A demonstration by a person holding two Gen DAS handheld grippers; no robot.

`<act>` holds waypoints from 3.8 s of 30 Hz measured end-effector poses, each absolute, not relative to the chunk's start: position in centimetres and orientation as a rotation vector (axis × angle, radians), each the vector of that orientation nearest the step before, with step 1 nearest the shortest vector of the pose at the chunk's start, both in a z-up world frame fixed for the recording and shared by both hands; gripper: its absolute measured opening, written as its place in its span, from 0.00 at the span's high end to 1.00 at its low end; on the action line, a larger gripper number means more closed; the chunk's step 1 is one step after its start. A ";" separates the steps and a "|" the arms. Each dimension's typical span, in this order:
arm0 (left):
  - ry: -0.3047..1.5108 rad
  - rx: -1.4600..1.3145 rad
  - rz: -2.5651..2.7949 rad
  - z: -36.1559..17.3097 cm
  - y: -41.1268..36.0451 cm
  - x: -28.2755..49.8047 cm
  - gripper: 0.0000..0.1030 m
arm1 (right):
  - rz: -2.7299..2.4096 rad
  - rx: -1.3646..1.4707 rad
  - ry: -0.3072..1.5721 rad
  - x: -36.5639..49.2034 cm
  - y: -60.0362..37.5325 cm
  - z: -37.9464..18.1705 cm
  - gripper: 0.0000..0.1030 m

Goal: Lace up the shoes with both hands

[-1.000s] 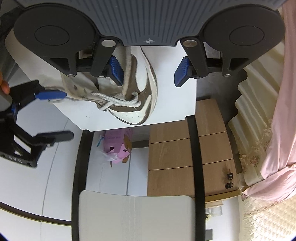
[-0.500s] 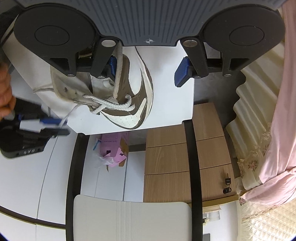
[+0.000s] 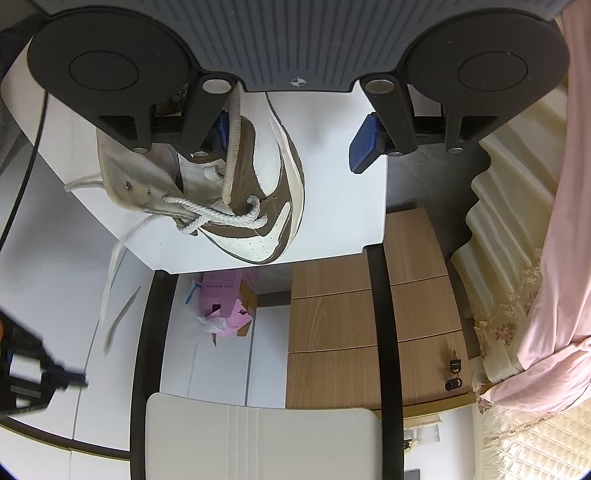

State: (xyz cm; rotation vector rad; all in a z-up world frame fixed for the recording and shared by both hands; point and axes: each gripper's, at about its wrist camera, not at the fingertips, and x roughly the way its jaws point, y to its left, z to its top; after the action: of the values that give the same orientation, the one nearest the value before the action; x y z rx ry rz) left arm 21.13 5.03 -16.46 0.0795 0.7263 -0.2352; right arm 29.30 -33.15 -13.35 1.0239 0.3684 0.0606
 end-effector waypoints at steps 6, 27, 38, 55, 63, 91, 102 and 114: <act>0.730 0.082 -0.240 -16.5 4.9 21.2 0.36 | 0.113 0.959 0.510 29.7 -31.8 -14.0 0.98; 0.745 0.092 -0.241 -16.6 4.8 21.3 0.33 | 0.224 0.946 1.019 28.2 -26.7 -23.0 0.44; 0.751 0.092 -0.237 -16.8 4.9 21.5 0.32 | 0.203 1.112 0.920 29.3 -26.7 -25.6 0.79; 0.761 0.091 -0.233 -17.0 5.1 21.5 0.32 | 0.349 1.109 0.355 32.3 -29.9 -14.3 0.97; 0.762 0.092 -0.234 -17.0 5.1 21.5 0.32 | 0.441 1.013 0.266 33.7 -30.4 -7.5 0.97; 0.767 0.093 -0.236 -17.0 5.3 21.5 0.31 | 0.479 0.694 0.128 32.7 -30.4 5.1 0.97; 0.769 0.093 -0.238 -17.2 5.4 21.5 0.31 | 0.473 0.581 0.096 32.6 -30.0 7.7 0.97; 0.688 0.087 -0.271 -16.0 5.9 20.1 0.31 | 0.603 0.253 0.252 32.0 -23.8 6.0 0.97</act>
State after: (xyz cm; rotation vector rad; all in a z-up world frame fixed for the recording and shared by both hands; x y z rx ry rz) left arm 20.05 5.94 -16.01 0.0867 0.6885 -0.2715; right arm 32.05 -23.79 5.97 0.2532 0.2516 0.6029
